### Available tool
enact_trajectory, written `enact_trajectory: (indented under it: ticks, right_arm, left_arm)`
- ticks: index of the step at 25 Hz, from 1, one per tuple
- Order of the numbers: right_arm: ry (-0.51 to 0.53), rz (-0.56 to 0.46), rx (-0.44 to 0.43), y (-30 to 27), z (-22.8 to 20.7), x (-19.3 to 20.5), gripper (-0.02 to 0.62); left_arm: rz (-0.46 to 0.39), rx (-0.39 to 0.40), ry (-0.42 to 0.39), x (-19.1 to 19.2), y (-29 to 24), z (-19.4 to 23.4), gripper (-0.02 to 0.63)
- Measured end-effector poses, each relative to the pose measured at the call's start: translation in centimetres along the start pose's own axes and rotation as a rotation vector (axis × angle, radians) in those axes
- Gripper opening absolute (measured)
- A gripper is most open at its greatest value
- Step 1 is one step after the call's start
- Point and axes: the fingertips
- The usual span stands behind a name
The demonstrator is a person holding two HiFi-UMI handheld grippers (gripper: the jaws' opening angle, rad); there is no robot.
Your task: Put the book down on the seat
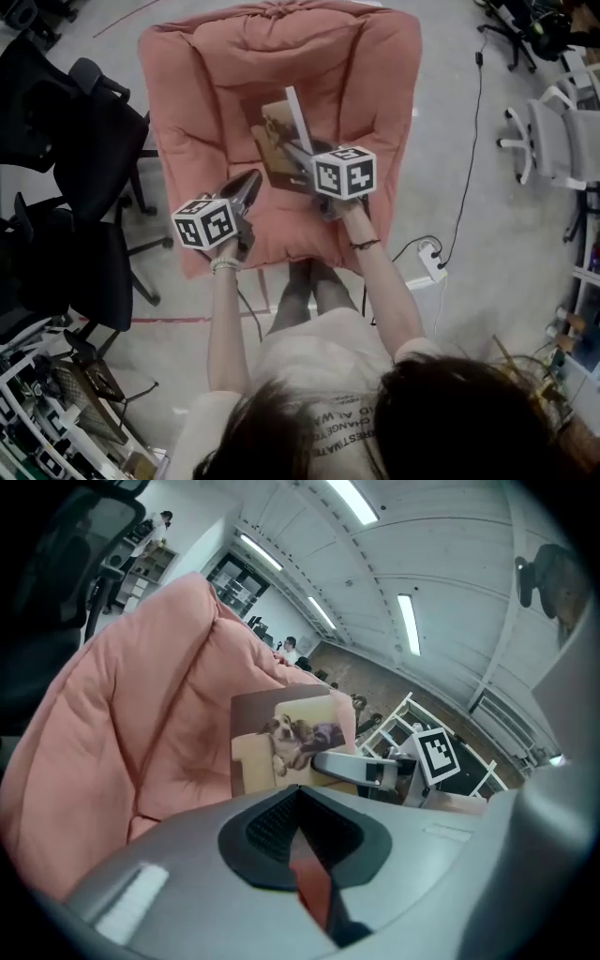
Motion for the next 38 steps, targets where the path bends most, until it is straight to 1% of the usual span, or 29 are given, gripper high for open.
enact_trajectory:
  ticks: [3, 9, 12, 15, 20, 26, 32, 35, 38]
  right_arm:
    - [-0.014, -0.010, -0.001, -2.0, -2.1, 0.5, 0.146]
    - [-0.016, 0.018, -0.005, -5.2, -5.1, 2.8, 0.146]
    - [-0.025, 0.007, -0.037, -6.5, -6.1, 3.6, 0.146]
    - [-0.043, 0.003, -0.050, -7.6, -7.0, 4.5, 0.146]
    - [-0.047, -0.014, -0.081, -9.0, -8.0, 5.5, 0.146]
    - [-0.007, 0.011, -0.110, -10.1, -8.6, 6.9, 0.147]
    - [0.055, 0.071, -0.083, -11.0, -9.3, 9.0, 0.149]
    - [0.101, 0.112, -0.054, -11.4, -9.5, 10.5, 0.149]
    - [0.103, 0.117, -0.029, -11.3, -9.9, 11.2, 0.149]
  left_arm:
    - [0.008, -0.014, 0.021, 1.2, -1.6, 1.8, -0.012]
    - [0.030, -0.030, 0.061, 3.1, -4.6, 5.1, -0.012]
    - [0.038, -0.039, 0.068, 3.6, -5.9, 6.4, -0.012]
    - [0.054, -0.043, 0.074, 4.5, -7.1, 7.6, -0.012]
    - [0.080, -0.028, 0.080, 6.0, -8.6, 9.0, -0.012]
    - [0.096, -0.024, 0.099, 7.5, -9.6, 10.4, -0.012]
    - [0.112, -0.020, 0.120, 8.8, -9.9, 11.3, -0.012]
    - [0.116, -0.018, 0.125, 9.3, -10.0, 11.4, -0.012]
    - [0.114, -0.019, 0.120, 9.6, -10.0, 11.2, -0.012]
Point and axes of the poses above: the fingertips, and each gripper's own axes: y backward along the fingers, z to its left, x out of its underside, and after that the axes turned 1 degree about z, right-handed
